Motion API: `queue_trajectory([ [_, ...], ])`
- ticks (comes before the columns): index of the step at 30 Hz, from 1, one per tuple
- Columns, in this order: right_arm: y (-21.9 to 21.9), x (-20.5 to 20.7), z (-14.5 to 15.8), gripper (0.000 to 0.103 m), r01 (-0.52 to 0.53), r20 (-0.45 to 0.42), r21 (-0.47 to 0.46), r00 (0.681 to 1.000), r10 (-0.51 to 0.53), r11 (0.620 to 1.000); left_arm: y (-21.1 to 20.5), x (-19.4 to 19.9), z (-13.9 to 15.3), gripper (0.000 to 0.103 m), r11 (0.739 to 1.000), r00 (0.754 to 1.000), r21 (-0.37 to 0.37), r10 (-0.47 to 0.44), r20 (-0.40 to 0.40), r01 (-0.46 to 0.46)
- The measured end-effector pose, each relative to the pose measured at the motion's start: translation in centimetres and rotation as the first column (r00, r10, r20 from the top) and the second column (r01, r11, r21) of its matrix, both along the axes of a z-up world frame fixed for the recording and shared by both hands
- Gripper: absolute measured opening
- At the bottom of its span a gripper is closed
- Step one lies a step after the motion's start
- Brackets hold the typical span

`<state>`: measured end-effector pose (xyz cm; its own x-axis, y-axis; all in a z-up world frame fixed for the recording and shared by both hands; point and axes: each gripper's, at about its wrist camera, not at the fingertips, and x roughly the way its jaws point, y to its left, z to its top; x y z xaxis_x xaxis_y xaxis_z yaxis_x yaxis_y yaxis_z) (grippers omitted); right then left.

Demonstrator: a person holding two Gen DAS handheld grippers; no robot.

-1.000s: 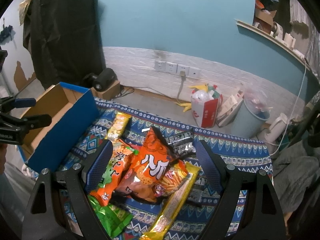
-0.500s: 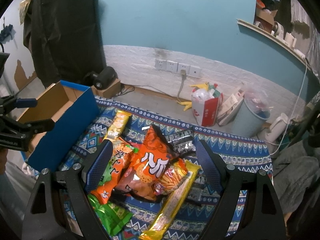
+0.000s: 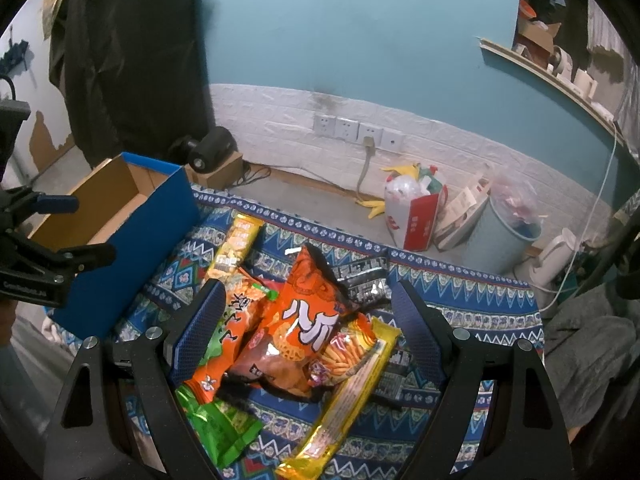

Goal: Organize snacks
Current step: 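Grasp the green-orange cracker bag with the left tool while the right tool grasps a yellow stick pack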

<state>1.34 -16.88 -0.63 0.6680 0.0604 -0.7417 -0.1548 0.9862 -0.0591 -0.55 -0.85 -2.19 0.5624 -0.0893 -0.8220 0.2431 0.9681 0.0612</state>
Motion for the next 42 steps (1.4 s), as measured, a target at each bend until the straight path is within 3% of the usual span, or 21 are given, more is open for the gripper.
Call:
queue_trajectory([
  [14,0.0,0.2,-0.3,0.083,0.007,-0.021,0.006,1.000,-0.007,1.000,0.4,0.5,-0.6,0.101,0.999,0.999,-0.019,0.029,-0.019,-0.029],
  [28,-1.5,0.3,-1.2,0.083,0.047,-0.046,0.002,0.998,-0.046,0.999,-1.2,0.9,-2.2,0.101,1.000,0.997,0.009,-0.008,-0.075,0.009],
  [35,-3.7,0.5,-3.0,0.083,0.115,-0.112,0.020,0.987,-0.112,0.993,-2.8,2.1,-4.6,0.101,0.999,0.980,-0.016,-0.034,-0.198,0.032],
  [38,-4.9,0.7,-4.8,0.083,0.155,-0.177,0.031,0.973,-0.147,0.987,-3.1,2.8,-6.5,0.101,1.000,0.960,-0.030,-0.018,-0.280,0.010],
  [42,-5.9,0.5,-7.5,0.083,0.176,-0.260,0.057,0.953,-0.156,0.983,-3.6,3.3,-8.2,0.101,1.000,0.946,-0.022,0.004,-0.324,-0.012],
])
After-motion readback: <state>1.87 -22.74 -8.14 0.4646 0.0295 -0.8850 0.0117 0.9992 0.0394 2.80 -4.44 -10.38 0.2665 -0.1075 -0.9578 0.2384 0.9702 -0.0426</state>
